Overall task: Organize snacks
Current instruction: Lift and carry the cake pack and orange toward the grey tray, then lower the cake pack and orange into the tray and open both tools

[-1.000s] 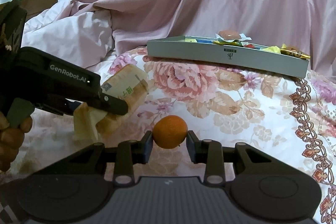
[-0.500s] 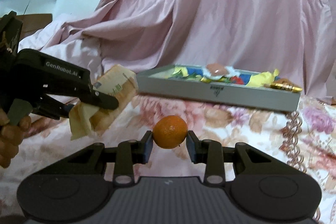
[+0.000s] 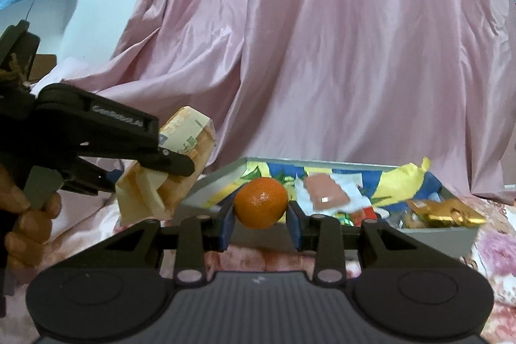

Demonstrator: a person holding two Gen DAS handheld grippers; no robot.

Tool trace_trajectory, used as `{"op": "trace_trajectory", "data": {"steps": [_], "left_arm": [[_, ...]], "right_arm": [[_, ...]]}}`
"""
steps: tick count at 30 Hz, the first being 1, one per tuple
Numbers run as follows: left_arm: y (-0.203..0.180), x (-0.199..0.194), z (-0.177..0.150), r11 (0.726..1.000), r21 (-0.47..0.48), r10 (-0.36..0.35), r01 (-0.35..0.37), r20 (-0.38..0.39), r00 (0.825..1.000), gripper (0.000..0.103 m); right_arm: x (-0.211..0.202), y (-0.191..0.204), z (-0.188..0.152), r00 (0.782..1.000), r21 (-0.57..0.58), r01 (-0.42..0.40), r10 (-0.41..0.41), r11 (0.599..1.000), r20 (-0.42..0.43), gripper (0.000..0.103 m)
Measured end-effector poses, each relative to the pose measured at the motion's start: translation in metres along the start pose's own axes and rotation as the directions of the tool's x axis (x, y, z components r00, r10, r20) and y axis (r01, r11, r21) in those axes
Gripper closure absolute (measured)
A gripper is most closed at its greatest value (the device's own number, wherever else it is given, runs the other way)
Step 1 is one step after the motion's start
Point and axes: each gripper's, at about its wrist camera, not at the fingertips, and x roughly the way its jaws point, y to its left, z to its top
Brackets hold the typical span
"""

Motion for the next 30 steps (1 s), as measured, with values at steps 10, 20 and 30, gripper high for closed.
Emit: {"op": "trace_trajectory", "data": {"steps": [10,20,30], "left_arm": [[-0.003,0.049,0.011,1.000,0.018,0.016,-0.016,0.001,1.000,0.051],[-0.006,0.063,0.009,0.999,0.044,0.030,-0.030,-0.004,1.000,0.050],[-0.004,0.063,0.005,0.999,0.024,0.039,-0.039,-0.005,0.999,0.027]], "right_arm": [[0.042,-0.007,-0.002,0.999,0.013,0.035,-0.035,0.999,-0.035,0.064],[0.049,-0.008,-0.002,0.999,0.015,0.037,-0.036,0.999,-0.038,0.064],[0.048,-0.008,-0.003,0.999,0.022,0.042,-0.041,0.999,-0.035,0.051]]}}
